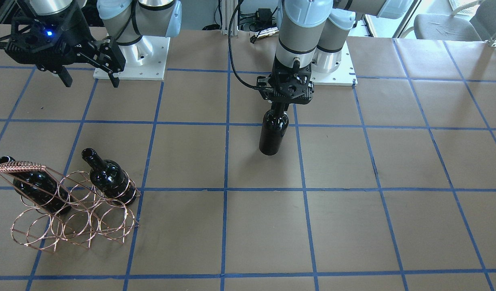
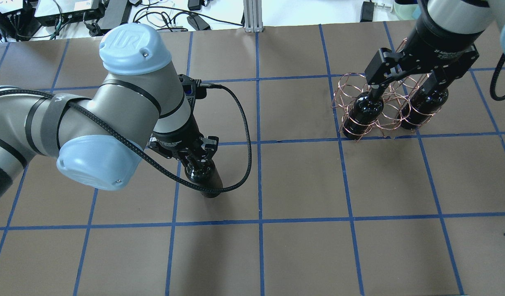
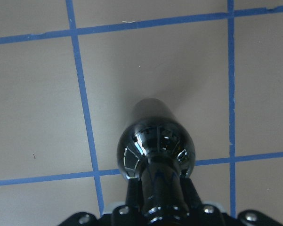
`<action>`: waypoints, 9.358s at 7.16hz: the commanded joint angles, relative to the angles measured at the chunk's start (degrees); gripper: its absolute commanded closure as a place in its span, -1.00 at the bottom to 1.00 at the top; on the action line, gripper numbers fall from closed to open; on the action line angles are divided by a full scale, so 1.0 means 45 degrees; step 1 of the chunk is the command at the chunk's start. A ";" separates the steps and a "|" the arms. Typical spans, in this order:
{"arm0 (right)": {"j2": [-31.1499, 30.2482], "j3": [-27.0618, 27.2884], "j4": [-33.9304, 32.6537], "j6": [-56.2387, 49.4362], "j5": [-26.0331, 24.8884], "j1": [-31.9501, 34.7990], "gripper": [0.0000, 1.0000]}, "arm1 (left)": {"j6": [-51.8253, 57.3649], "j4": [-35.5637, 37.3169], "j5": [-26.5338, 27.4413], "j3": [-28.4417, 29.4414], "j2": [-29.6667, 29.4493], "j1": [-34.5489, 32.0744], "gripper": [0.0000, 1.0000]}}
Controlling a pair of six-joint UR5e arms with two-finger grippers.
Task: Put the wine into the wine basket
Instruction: 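Lower the bottle upright onto the table and open the left gripper, then raise the left gripper away while the right gripper moves toward the bottle, then lower the right gripper onto the bottle top and close it, then lift the bottle with the right gripper and carry it to the rack, then lower the held bottle into an empty slot of the copper rack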
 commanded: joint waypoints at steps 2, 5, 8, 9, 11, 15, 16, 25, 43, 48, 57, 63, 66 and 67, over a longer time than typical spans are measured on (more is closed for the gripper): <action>-0.0015 0.0002 0.0000 0.0000 0.0000 0.0001 -1.00 | 0.0023 -0.0102 -0.0044 -0.0201 0.0022 -0.0034 1.00; -0.0015 0.0002 0.0000 0.0000 0.0000 0.0001 -1.00 | 0.0004 -0.0433 -0.0512 -0.0240 -0.0036 -0.0034 1.00; -0.0054 0.0061 0.0000 0.0000 -0.0019 0.0001 -1.00 | -0.0035 -0.1058 -0.0551 -0.0104 -0.0056 -0.0034 -0.71; -0.0073 0.0061 0.0019 0.0000 0.0000 0.0001 -1.00 | -0.0055 -0.0885 -0.0513 0.0167 -0.0056 -0.0015 -1.00; -0.0132 0.0041 0.0019 0.0000 0.0000 0.0001 -1.00 | 0.0178 -0.1038 -0.0337 0.1841 -0.0173 0.0276 -1.00; -0.0172 -0.0114 -0.1297 0.0312 0.0118 0.1576 -1.00 | 0.0256 -0.0980 0.0188 0.3371 -0.0174 0.3296 -1.00; -0.0191 -0.0057 -0.1405 0.1376 0.0253 0.1931 -1.00 | 0.0470 -0.1038 0.0248 0.3451 -0.0135 0.4292 -1.00; 0.4611 -0.1385 -0.3184 1.2032 0.1212 0.9609 -1.00 | 0.2933 -0.1605 0.0659 0.3549 0.0276 0.6118 -1.00; 0.4672 -0.0388 -0.3553 0.9845 0.0821 0.9551 0.04 | 0.2914 -0.2367 0.0816 0.3432 0.0413 0.6567 -1.00; 0.4634 -0.0388 -0.3496 0.9492 0.0801 0.9551 1.00 | 0.2914 -0.2386 0.0855 0.3413 0.0432 0.6548 -1.00; 0.0379 -0.0525 0.2088 0.1009 -0.0781 0.1866 1.00 | 0.2139 -0.2328 0.0405 0.3354 0.0530 0.5733 -1.00; 0.0434 -0.0603 0.0868 -0.2381 -0.1094 -0.1657 1.00 | 0.1234 -0.2289 0.0542 0.3198 0.0841 0.3853 -1.00; 0.2068 -0.1710 0.0156 -0.2715 -0.0860 -0.1698 1.00 | 0.1273 -0.2289 0.0561 0.3198 0.0881 0.3853 -1.00; 0.2539 -0.1929 0.0118 -0.2773 -0.0724 -0.1718 1.00 | 0.1273 -0.2289 0.0562 0.3198 0.0881 0.3853 -1.00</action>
